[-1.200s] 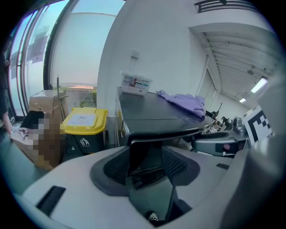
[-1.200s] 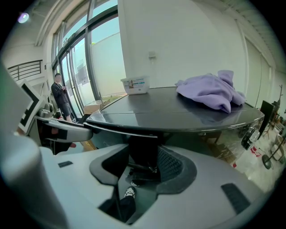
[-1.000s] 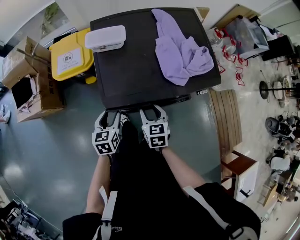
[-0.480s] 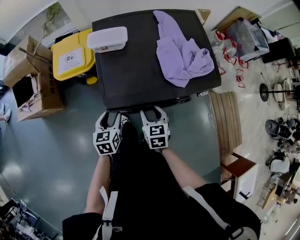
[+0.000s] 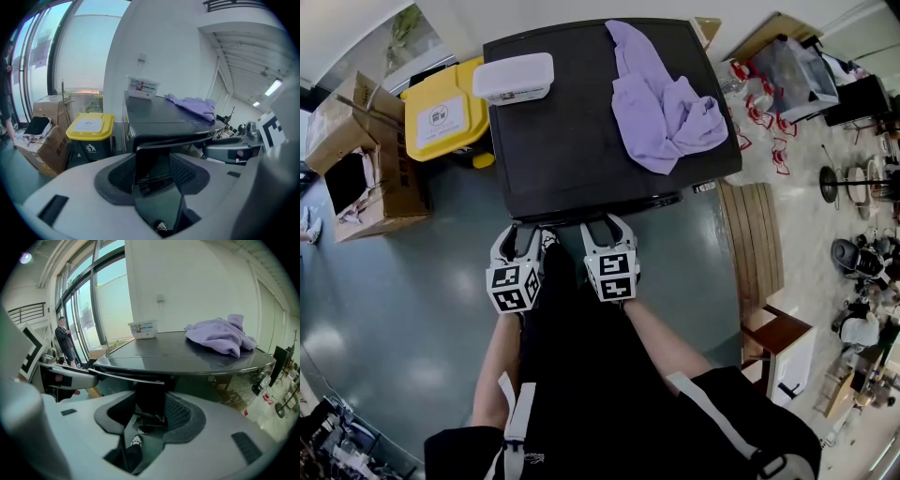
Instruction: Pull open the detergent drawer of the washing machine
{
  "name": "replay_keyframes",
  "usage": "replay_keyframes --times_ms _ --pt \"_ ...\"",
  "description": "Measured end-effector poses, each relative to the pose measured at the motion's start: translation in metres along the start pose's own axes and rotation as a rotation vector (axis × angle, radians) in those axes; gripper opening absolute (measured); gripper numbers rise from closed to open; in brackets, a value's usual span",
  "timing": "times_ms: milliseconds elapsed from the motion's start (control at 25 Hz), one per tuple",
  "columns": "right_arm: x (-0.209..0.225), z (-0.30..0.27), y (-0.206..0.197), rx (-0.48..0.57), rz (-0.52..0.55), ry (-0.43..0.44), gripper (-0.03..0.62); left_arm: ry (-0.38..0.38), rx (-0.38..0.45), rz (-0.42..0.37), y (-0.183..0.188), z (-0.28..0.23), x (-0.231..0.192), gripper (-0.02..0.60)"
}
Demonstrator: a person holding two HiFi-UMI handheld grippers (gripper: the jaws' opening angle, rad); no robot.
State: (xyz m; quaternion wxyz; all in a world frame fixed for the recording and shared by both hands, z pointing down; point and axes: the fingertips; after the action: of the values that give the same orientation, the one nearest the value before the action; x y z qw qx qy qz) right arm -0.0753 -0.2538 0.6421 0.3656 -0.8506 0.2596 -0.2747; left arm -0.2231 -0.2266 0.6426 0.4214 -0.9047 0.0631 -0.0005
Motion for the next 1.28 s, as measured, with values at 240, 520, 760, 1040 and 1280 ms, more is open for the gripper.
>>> replay_keyframes --times_ms 240,520,760,1040,1280 --pt "0.002 0.001 -0.004 0.001 0.018 0.025 0.187 -0.001 0.013 -0.001 -0.003 0.001 0.001 0.225" --pt "0.002 -0.001 -0.013 -0.036 0.121 0.108 0.212 -0.019 0.070 -0.047 -0.007 -0.002 0.004 0.227" --pt "0.013 -0.005 -0.022 -0.060 0.152 0.176 0.258 -0.026 0.064 -0.052 -0.015 -0.014 0.007 0.240" --pt "0.007 -0.007 -0.014 -0.062 0.165 0.227 0.256 -0.004 0.051 -0.040 -0.017 -0.011 0.006 0.249" --pt "0.006 -0.012 -0.015 -0.071 0.124 0.236 0.238 0.002 0.041 -0.058 -0.016 -0.012 0.008 0.250"
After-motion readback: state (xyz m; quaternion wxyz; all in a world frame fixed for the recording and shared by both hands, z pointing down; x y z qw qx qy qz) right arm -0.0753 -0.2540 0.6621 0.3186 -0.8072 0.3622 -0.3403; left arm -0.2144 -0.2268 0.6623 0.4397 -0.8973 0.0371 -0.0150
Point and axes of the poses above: the fingertips, and each gripper's own axes: z backward along the fingers, x to its right, y out of its top, and after that the axes turned 15 degrees about y, right-handed
